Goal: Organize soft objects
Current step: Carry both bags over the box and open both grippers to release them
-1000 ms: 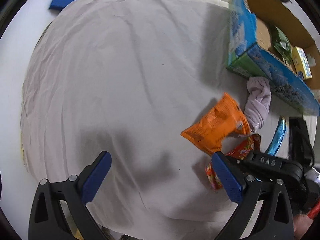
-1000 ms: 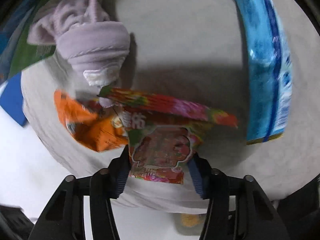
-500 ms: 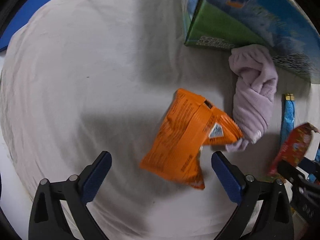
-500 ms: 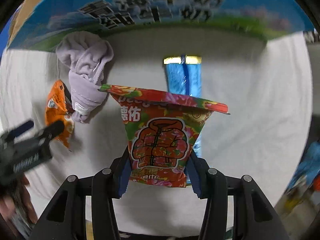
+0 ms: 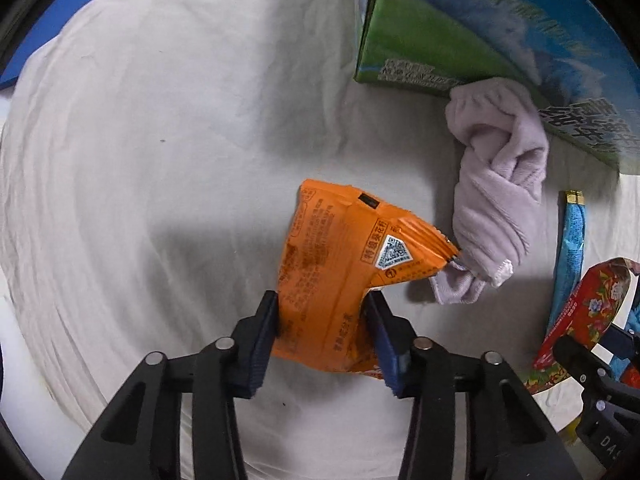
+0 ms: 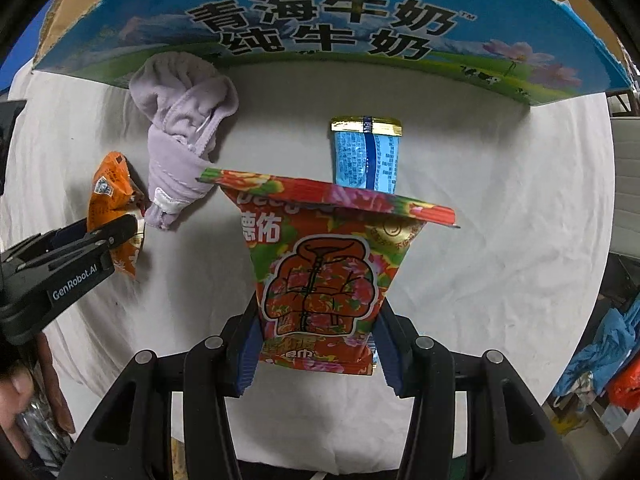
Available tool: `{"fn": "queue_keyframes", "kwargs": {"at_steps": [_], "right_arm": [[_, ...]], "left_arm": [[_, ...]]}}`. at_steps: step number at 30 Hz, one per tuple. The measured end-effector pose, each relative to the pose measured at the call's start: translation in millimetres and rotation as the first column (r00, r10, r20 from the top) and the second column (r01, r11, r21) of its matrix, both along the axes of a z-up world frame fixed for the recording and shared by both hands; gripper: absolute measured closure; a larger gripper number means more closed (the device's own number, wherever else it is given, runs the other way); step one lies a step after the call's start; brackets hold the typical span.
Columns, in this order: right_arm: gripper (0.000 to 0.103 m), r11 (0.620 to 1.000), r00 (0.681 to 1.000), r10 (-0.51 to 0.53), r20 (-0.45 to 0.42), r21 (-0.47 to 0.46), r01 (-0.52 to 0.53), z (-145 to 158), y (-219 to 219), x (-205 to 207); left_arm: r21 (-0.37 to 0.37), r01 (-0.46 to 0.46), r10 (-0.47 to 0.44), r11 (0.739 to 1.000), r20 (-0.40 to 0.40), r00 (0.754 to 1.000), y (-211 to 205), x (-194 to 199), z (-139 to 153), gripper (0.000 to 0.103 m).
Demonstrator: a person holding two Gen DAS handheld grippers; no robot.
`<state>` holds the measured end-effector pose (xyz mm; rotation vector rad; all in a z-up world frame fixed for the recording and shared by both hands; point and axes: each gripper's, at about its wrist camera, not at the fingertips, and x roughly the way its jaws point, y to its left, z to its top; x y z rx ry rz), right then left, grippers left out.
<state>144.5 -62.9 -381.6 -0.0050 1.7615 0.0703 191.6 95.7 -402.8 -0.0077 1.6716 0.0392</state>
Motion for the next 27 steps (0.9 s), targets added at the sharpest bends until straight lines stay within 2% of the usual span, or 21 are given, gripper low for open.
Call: {"fn": "queue_keyframes", "kwargs": {"at_steps": [3,7,14,19,27], "right_arm": [[0.051,1.000,1.000,-0.001,0.009,0.010,0.001,3.6,-3.2,8.5],[0.051,1.000,1.000,0.004,0.025,0.026,-0.005,18.8,-14.2,0.5],[0.052,0.998,0.999,0.016,0.052,0.067,-0.019,39.6,-22.9,-4.2],[0.052,0.992,0.996,0.027,0.083,0.121,-0.037,65.5,-37.6,-5.2],[0.052,0.980,0.986,0.022,0.168,0.192,-0.055,132.0,-62.9,17.8]], "left_arm": [[-0.011,-0.020,0.021,1.000,0.031,0.999,0.5,-9.5,9.1,0.066],[-0.028,-0.048,0.050,0.998,0.075,0.996,-3.7,-24.2,26.7,0.068],[-0.058,-0.070,0.078,0.996,0.152,0.985,-6.0,-58.5,72.6,0.068],[-0.089,-0.066,0.083,0.994,0.201,0.976,-10.0,-74.3,113.1,0.069],[-0.181,-0.035,0.092,0.983,0.315,0.944,-43.9,-55.6,184.2,0.069]]}}
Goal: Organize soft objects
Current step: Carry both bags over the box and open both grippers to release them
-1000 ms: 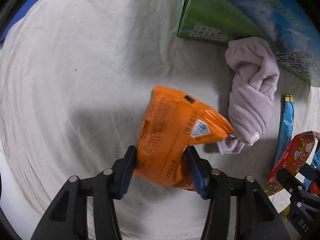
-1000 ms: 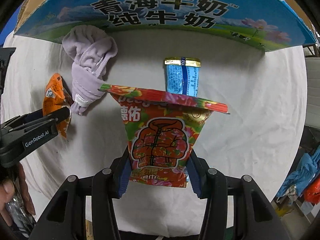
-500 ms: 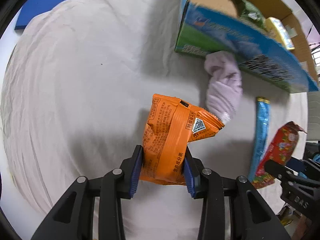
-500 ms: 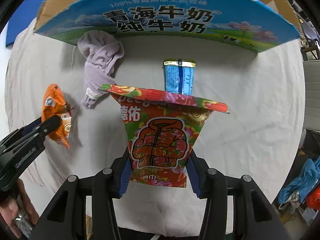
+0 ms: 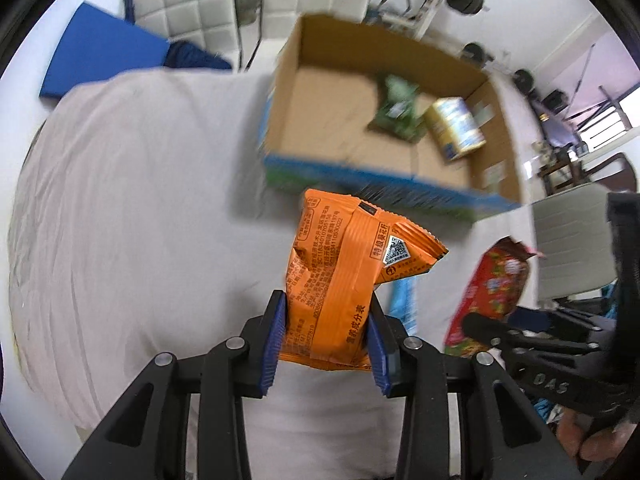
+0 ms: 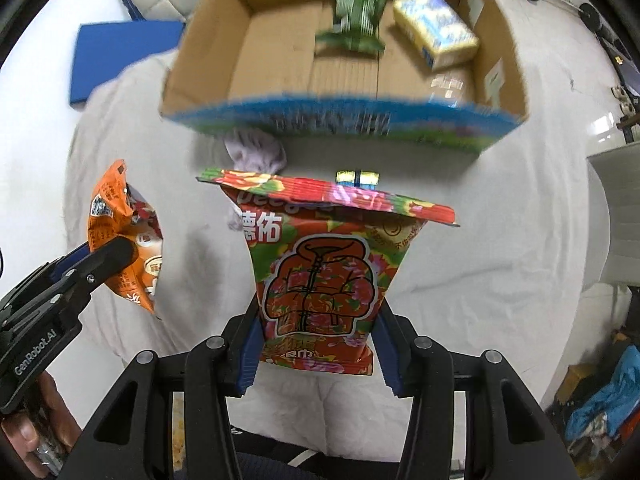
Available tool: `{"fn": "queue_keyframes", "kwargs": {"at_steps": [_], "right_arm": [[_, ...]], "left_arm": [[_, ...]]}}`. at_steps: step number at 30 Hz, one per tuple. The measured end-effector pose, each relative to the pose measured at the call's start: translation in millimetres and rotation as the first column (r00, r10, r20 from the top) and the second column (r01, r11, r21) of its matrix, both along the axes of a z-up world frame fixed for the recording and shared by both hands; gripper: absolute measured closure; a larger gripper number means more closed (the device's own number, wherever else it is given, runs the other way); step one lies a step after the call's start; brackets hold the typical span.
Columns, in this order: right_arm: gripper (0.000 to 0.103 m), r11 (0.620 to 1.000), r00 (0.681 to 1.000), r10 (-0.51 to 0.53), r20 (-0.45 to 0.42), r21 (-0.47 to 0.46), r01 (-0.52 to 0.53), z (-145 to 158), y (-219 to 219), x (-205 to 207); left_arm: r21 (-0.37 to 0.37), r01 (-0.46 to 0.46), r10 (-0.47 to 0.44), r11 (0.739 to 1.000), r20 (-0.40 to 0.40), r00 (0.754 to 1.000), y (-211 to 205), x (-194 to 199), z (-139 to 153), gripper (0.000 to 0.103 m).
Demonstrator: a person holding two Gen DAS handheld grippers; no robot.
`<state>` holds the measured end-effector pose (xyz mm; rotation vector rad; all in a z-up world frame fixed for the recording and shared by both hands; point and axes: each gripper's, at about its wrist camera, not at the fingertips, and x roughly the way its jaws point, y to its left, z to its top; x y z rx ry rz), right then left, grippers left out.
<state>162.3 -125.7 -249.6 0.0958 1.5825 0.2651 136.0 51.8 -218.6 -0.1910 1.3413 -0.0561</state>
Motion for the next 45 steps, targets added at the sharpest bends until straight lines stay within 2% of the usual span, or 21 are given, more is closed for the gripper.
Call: {"fn": "queue_keyframes", "kwargs": {"at_steps": [4,7,10,15,22,28,38,45], "right_arm": [[0.052,1.000,0.999,0.003,0.052,0.005,-0.003,31.6,-13.3,20.5],[0.052,1.000,0.996,-0.011,0.085,-0.005,0.011,44.6,-24.2,35.0],[0.052,0.999,0.993,-0.036,0.111,-0.010,0.038,56.1,-37.2,59.9],[0.052,0.998,0.994,-0.048,0.098,-0.033,0.052,54.0,-46.2,104.4],[0.052,0.992,0.999,-0.038,0.016,-0.117,0.040,7.3,-45.7,168.3],[0.052,0.988,0.996,-0.033,-0.083,-0.151,0.020,-42.8,-38.9,196.1],[0.052,0.981,0.983,-0.016,-0.185,-0.192,-0.020,-99.5,-23.6,220.3],[0.052,0.977,0.974,0.010,-0.228,-0.207,-0.058,-119.4,-13.0,221.7]], "left_arm": [[-0.028,0.018,-0.017,0.999,0.056,0.998,-18.8,30.5,27.7,0.069],[-0.060,0.032,-0.027,0.998,0.078,0.997,-26.2,57.8,43.8,0.069],[-0.074,0.038,-0.031,0.997,0.095,0.995,-32.5,86.3,51.7,0.069],[-0.095,0.024,-0.016,0.995,0.088,0.996,-32.3,138.6,50.8,0.069],[-0.114,-0.043,0.040,0.993,-0.028,0.999,-22.5,212.9,-1.4,0.069],[-0.120,-0.085,0.068,0.989,-0.133,0.989,-17.6,259.1,-49.5,0.069],[-0.038,-0.058,0.049,0.998,-0.200,0.979,-22.8,309.8,-97.6,0.069],[0.013,-0.022,0.024,1.000,-0.214,0.977,-26.3,323.8,-108.5,0.069]]}}
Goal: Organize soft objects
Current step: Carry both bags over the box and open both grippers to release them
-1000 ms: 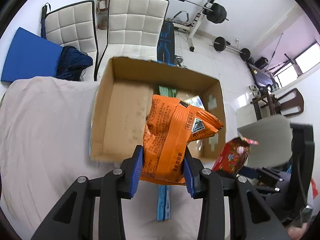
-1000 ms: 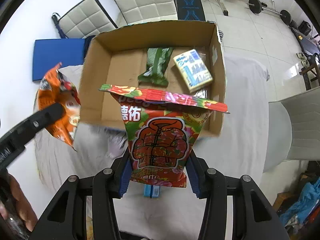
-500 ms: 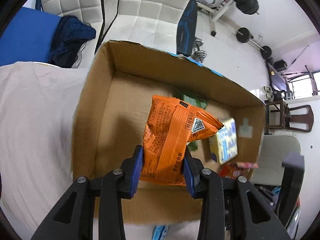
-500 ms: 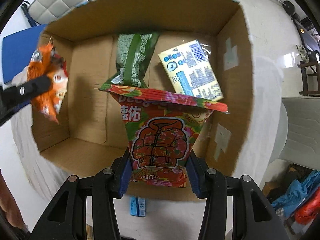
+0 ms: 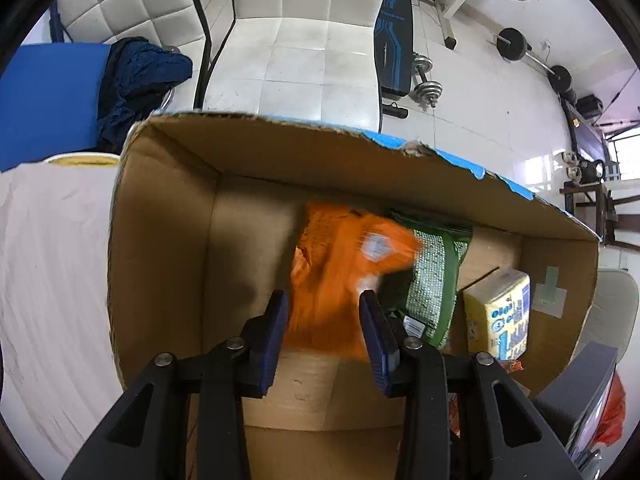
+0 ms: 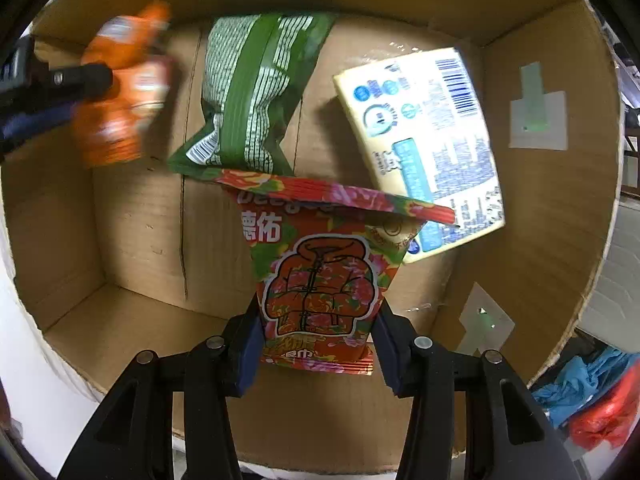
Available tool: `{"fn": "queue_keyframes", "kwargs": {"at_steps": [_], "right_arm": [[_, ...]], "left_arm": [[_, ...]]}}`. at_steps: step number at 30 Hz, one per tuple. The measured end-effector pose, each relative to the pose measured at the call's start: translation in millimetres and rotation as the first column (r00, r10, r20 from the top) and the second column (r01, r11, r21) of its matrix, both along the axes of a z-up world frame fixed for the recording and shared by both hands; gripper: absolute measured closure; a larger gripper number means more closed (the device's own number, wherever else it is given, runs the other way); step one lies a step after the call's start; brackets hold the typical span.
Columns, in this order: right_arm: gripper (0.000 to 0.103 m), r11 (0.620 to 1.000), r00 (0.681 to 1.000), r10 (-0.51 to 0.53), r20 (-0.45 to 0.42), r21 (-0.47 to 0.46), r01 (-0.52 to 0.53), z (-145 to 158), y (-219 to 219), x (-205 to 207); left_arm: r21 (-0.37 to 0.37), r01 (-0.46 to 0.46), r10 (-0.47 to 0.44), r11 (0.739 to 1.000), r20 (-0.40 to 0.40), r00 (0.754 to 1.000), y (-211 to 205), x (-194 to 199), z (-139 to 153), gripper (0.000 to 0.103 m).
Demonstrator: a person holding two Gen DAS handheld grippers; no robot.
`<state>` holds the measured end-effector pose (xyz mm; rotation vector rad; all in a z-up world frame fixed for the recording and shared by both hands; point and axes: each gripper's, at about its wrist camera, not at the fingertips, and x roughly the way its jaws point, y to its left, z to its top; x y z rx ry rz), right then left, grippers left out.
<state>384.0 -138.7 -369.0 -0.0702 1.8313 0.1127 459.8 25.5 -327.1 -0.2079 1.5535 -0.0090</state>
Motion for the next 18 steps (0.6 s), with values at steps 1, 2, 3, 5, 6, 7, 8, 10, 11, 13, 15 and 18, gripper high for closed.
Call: {"fn": "queue_keyframes", "kwargs": {"at_steps": [1,2,3,5,6,7,8,10,11,13,15,18], "right_arm": [[0.052,1.000,1.000,0.002,-0.008,0.000,-0.002,-2.9,1.8,0.1],[0.052,1.000,1.000,0.004,-0.011,0.000,-0.004,-4.3,5.6,-0.4],[0.051,1.000,1.000,0.008,-0.015,-0.003,-0.009,-6.0,7.5,-0.5],[0.051,1.000,1.000,0.015,-0.022,-0.006,-0.015,-9.3,10.2,0.8],[0.051,1.000,0.999,0.020,-0.030,-0.001,-0.020,-10.8,12.2,0.9],[0.050,1.000,0.999,0.018,-0.038,0.001,-0.018,-13.6,13.6,2.7],[0.050,1.000,0.999,0.012,-0.049,0.006,-0.012,-14.4,13.9,2.3],[0.043,1.000,0.998,-0.006,-0.070,0.021,0.007,-15.0,13.4,0.7],[0.042,1.000,0.998,-0.011,-0.067,0.027,0.013,-14.0,12.0,0.8],[0.031,1.000,0.999,-0.018,-0.049,0.025,0.019,-10.1,10.4,0.0],[0.026,0.999,0.999,-0.020,-0.025,0.028,0.021,-1.9,10.0,-0.3],[0.026,0.999,1.000,-0.023,-0.005,0.037,0.023,9.4,8.4,-1.3]], "left_arm": [[0.004,0.003,-0.003,1.000,0.001,1.000,-0.6,0.9,-0.5,0.069],[0.000,0.002,-0.002,1.000,-0.004,1.000,0.3,1.8,-2.0,0.069],[-0.005,0.001,-0.001,1.000,-0.012,1.000,0.5,2.9,-3.0,0.068],[-0.016,0.000,0.000,1.000,-0.028,1.000,0.9,4.7,-4.4,0.068],[-0.007,0.002,-0.002,1.000,-0.034,0.999,0.5,4.7,-4.5,0.068],[0.000,0.004,-0.004,1.000,-0.037,0.999,0.7,4.9,-3.9,0.068],[0.002,0.007,-0.007,1.000,-0.040,0.999,0.3,4.3,-3.1,0.068],[-0.002,0.005,-0.005,1.000,-0.044,0.999,-0.3,2.5,-1.1,0.068],[-0.001,0.005,-0.005,1.000,-0.046,0.999,-0.8,1.2,0.4,0.068],[0.006,0.016,-0.015,1.000,-0.037,0.999,-1.7,-1.1,5.4,0.066],[0.027,0.030,-0.029,0.999,-0.021,0.999,-3.0,-4.9,12.1,0.066],[0.030,0.040,-0.040,0.999,-0.006,0.999,-2.6,-12.7,22.3,0.066]]}}
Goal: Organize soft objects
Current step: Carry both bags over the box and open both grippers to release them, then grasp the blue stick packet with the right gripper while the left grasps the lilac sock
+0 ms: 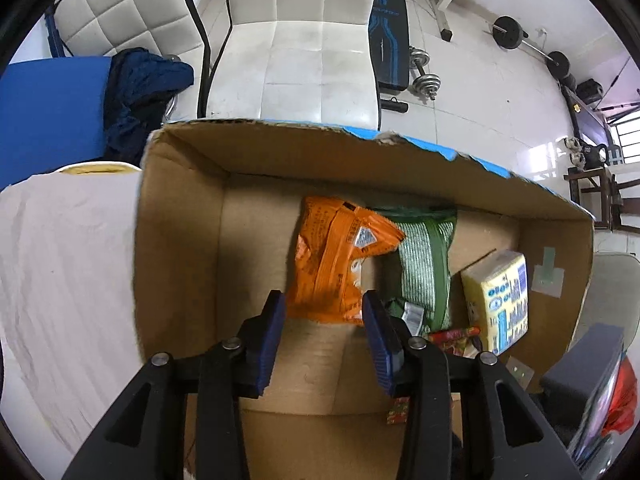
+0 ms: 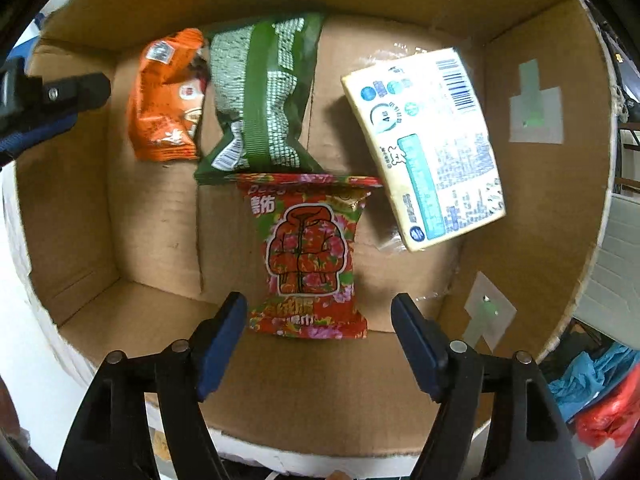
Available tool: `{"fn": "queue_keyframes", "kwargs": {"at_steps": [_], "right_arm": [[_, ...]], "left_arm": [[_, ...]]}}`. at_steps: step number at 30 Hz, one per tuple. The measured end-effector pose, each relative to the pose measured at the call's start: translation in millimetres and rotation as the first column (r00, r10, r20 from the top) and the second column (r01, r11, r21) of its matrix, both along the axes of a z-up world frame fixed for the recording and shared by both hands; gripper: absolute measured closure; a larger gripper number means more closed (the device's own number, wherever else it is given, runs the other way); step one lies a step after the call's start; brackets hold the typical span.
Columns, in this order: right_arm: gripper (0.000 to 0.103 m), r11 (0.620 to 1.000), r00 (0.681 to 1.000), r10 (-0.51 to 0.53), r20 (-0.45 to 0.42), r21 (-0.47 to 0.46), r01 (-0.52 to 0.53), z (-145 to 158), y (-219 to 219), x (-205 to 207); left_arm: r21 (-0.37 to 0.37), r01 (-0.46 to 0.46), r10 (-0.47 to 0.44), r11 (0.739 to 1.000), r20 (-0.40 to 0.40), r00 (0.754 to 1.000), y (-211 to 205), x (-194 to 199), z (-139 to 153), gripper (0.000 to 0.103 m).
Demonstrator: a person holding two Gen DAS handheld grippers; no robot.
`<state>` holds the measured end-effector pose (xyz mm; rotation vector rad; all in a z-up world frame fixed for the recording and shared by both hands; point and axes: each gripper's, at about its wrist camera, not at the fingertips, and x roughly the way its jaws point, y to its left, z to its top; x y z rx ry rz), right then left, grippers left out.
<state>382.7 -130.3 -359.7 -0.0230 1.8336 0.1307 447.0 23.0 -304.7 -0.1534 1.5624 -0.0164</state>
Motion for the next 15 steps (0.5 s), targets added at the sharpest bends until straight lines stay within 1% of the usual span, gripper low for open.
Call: {"fn": "queue_keyframes", "kwargs": {"at_steps": [4,9,10,11,12,13,15], "right_arm": [[0.026,1.000,0.999,-0.002,0.033,-0.004,0.002,18.1,0.3,-4.4],[0.026,1.000,0.996,-0.024,0.080,0.007,0.024,42.1,5.3,-22.5],[0.025,1.000,0.995,-0.030,0.093,0.007,0.030,49.9,3.7,-24.7],[0.022,0.999,0.992,-0.042,0.115,0.008,0.041,57.0,3.2,-29.6],[0.010,0.999,0.990,-0.052,0.131,0.014,0.051,63.0,1.1,-32.4],[0.002,0.998,0.987,-0.064,0.149,0.023,0.061,68.3,1.6,-36.3],[0.001,0.996,0.979,-0.083,0.184,0.034,0.078,78.1,-2.9,-43.0]], "left_arm": [[0.005,0.011,-0.011,1.000,0.038,0.999,2.9,-17.3,17.9,0.065],[0.016,0.019,-0.021,1.000,0.091,0.996,9.1,-43.3,42.2,0.065],[0.021,0.018,-0.020,1.000,0.107,0.994,10.7,-50.2,48.1,0.065],[0.024,0.018,-0.021,1.000,0.119,0.993,11.4,-55.1,53.4,0.064],[0.023,0.019,-0.022,1.000,0.131,0.991,12.4,-60.3,58.0,0.058],[0.028,0.017,-0.021,0.999,0.149,0.989,13.3,-67.3,64.8,0.052],[0.048,0.012,-0.021,0.999,0.194,0.981,14.1,-80.8,79.7,0.029]]}}
